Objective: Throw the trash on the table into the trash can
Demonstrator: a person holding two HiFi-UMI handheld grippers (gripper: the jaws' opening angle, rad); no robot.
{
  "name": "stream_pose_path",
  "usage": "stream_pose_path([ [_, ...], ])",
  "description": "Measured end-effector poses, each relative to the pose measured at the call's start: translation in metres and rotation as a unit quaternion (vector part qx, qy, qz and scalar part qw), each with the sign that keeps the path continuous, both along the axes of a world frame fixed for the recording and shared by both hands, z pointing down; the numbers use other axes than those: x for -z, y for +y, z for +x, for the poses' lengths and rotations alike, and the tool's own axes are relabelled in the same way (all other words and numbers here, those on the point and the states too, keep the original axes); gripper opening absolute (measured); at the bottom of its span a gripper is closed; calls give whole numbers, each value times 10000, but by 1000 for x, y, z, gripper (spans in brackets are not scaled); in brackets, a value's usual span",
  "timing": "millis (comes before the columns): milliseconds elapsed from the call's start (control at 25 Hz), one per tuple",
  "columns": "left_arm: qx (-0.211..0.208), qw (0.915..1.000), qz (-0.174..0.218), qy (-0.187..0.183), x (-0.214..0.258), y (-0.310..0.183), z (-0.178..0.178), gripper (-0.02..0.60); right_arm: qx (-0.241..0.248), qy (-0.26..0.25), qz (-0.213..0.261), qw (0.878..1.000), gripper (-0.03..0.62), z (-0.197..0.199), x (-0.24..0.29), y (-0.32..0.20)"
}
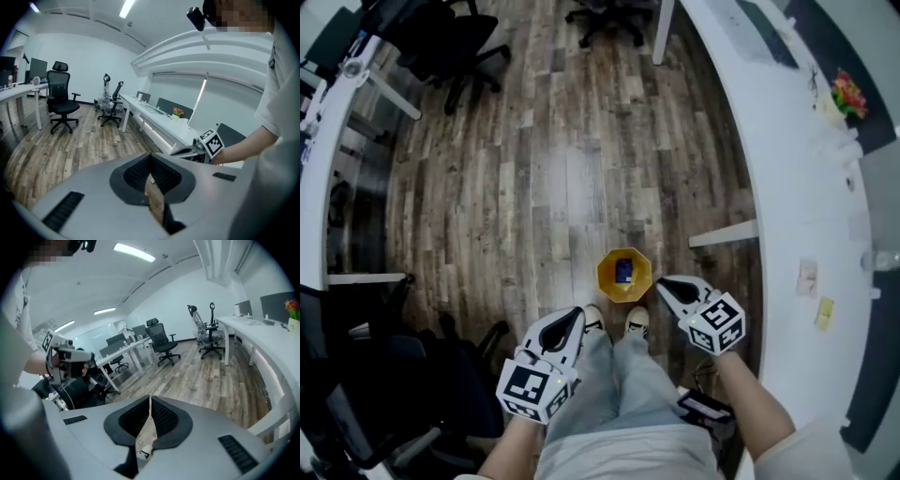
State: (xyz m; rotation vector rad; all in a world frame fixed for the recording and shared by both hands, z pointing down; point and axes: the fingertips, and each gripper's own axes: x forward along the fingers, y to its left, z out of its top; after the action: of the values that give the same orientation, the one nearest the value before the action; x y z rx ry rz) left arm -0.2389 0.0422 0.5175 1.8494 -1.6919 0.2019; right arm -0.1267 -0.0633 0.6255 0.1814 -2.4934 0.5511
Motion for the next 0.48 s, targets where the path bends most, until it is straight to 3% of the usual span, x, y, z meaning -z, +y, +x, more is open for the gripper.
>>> stream_pose_path([
  [240, -311, 9991, 293, -55, 64, 8, 32, 2, -502, -629, 208, 9965, 37, 14, 123, 6],
  [480, -332, 9979, 552, -19, 105, 4, 41, 2, -779, -1140, 269, 9901, 37, 25, 186, 20],
])
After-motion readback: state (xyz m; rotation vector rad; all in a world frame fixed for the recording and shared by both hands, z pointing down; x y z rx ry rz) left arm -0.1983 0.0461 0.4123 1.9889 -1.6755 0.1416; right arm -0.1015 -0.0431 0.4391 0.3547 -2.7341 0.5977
